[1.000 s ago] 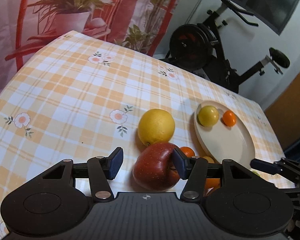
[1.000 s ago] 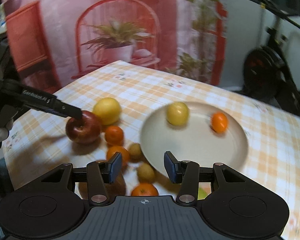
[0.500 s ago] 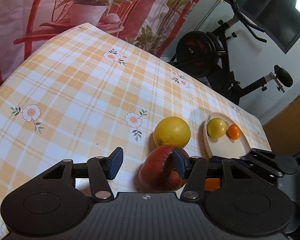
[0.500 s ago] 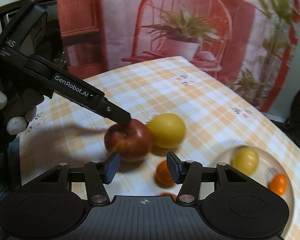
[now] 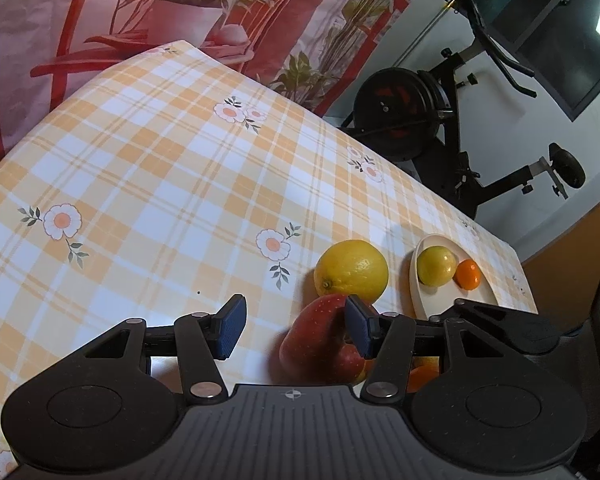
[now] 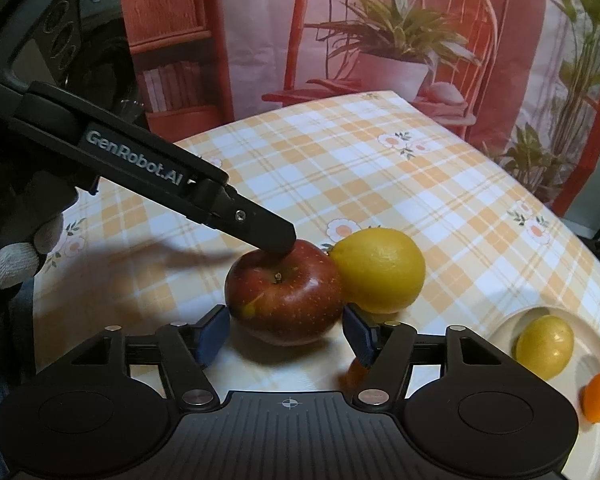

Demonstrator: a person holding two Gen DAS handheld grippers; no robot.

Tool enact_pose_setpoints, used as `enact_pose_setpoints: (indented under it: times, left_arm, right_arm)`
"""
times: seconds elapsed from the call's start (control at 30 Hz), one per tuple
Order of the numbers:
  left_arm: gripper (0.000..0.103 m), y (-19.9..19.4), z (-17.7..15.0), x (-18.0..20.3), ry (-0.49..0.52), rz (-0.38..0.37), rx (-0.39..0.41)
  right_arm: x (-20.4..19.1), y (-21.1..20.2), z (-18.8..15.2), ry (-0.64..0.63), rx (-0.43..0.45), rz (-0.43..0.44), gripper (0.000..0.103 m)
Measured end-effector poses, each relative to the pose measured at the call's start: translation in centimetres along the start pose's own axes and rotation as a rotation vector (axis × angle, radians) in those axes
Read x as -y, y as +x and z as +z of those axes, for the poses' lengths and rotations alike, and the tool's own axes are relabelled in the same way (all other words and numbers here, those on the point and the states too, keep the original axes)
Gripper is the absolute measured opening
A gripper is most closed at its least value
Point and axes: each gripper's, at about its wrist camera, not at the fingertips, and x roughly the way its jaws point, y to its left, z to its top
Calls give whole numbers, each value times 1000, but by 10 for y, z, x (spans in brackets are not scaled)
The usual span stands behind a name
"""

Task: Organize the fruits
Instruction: 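Carry the red apple in the left gripper over the cream plate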

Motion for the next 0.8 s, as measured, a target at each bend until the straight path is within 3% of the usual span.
enact_pose_setpoints:
  times: [0.5, 0.6, 0.8]
  left_arm:
    - [55, 6, -4, -7, -37, -104, -57]
    - [47, 7, -4, -11, -58, -135, -58]
    - [46, 6, -4, -5, -28, -127, -61]
  right_arm:
    - [1, 10, 1, 36, -5, 7, 62]
    - [1, 11, 2, 37, -6, 5, 61]
    - [2, 9, 0, 61, -2, 8, 61]
